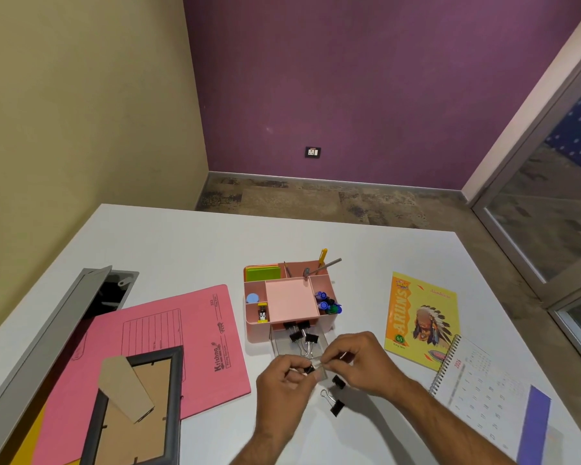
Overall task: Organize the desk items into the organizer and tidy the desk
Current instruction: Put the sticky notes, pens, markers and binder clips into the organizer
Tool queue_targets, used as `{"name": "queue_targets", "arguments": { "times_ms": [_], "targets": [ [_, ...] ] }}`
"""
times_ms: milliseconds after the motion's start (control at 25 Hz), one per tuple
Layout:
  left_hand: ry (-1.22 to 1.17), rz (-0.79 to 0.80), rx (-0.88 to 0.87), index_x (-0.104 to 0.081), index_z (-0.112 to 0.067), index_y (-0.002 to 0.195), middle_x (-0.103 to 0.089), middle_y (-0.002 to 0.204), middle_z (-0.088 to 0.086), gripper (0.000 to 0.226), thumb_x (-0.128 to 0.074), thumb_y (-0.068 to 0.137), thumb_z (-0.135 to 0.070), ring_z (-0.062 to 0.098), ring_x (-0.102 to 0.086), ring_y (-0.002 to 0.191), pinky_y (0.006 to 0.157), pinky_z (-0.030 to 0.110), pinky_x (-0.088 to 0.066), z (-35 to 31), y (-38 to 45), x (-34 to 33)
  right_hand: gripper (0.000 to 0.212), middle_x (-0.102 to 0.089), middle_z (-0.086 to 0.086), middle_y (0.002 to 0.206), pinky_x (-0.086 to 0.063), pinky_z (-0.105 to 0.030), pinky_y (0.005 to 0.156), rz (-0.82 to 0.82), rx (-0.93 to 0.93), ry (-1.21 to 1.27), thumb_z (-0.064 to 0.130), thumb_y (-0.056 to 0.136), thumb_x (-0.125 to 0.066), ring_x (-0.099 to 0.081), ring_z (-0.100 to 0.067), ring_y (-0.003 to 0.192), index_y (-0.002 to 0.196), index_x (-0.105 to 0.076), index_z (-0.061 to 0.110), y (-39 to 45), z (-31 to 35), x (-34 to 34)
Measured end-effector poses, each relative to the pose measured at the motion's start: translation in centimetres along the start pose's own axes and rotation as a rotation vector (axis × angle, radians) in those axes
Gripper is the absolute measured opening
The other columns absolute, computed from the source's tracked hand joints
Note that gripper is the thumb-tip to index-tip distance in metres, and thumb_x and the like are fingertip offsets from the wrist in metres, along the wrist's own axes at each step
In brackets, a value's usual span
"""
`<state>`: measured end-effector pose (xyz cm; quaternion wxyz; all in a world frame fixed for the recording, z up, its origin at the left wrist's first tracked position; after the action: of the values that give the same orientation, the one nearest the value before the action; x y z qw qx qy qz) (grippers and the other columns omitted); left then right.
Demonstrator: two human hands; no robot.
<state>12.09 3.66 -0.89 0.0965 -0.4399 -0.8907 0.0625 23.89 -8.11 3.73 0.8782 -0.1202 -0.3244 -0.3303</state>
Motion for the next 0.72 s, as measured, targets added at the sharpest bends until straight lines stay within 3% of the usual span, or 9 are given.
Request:
{"name": "queue_targets", "arguments": {
  "times_ms": [160, 280, 400, 520, 720],
  "targets": [
    [0.229, -0.080, -0.301, -0.071, -0.024, 0.080, -0.064, 0.079, -0.015, 0.021, -0.083, 0.071, -0.009, 0.005, -0.063, 0.072, 0.067, 0.020, -0.055, -3.6, 1.7, 1.7, 0.013, -0.074, 0.014, 0.080, -0.056, -0.021, 0.063, -0.270, -0.020, 0.018, 0.012, 0.073, -0.078, -0.069, -0.005, 0.070, 0.082, -0.077, 0.020, -0.8, -0.8, 1.1],
    [0.500, -0.073, -0.417, -0.073, -0.023, 0.089, -0.063, 0.090, -0.017, 0.019, -0.079, 0.074, -0.013, 0.001, -0.060, 0.079, 0.071, 0.017, -0.050, -4.4, 3.3, 2.4, 0.008, -0.071, 0.016, 0.072, -0.057, -0.029, 0.065, -0.346, -0.213, -0.056, 0.018, 0.073, -0.076, -0.066, -0.005, 0.067, 0.075, -0.074, 0.025, -2.4, -4.4, 0.9],
    [0.830, 0.096, -0.539, -0.072, -0.021, 0.085, -0.064, 0.085, -0.008, 0.019, -0.078, 0.071, -0.010, 0.009, -0.059, 0.080, 0.058, 0.021, -0.047, -4.2, 4.3, 1.1, 0.021, -0.066, 0.019, 0.085, -0.054, -0.028, 0.078, -0.130, -0.348, -0.227, 0.023, 0.076, -0.068, -0.062, 0.000, 0.078, 0.095, -0.074, 0.028, -3.9, -7.2, -1.1],
    [1.150, 0.236, -0.610, -0.072, -0.019, 0.072, -0.061, 0.072, -0.005, 0.025, -0.088, 0.054, -0.013, 0.017, -0.063, 0.069, 0.045, 0.024, -0.045, -4.2, 5.1, -0.6, 0.040, -0.053, 0.015, 0.096, -0.046, -0.027, 0.079, 0.147, -0.279, -0.375, 0.024, 0.084, -0.057, -0.056, -0.009, 0.092, 0.123, -0.059, 0.034, -4.5, -7.8, -3.6],
    [1.358, 0.381, -0.692, -0.075, -0.020, 0.070, -0.064, 0.067, -0.002, 0.024, -0.091, 0.051, -0.019, 0.021, -0.062, 0.074, 0.064, 0.037, -0.049, -3.4, 5.4, -2.3, 0.023, -0.056, 0.003, 0.104, -0.045, -0.033, 0.071, 0.192, -0.220, -0.585, 0.026, 0.090, -0.051, -0.058, -0.020, 0.099, 0.112, -0.058, 0.029, -4.0, -7.8, -3.7]
  ]
}}
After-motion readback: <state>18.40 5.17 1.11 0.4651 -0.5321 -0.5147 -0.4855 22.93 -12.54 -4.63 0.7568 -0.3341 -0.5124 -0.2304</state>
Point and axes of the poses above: each hand's wrist, its own y-axis towards the middle knuckle, its own x-axis out of the back of the hand, z = x × y, the point moved 7 cm from there along y, towards the middle knuckle
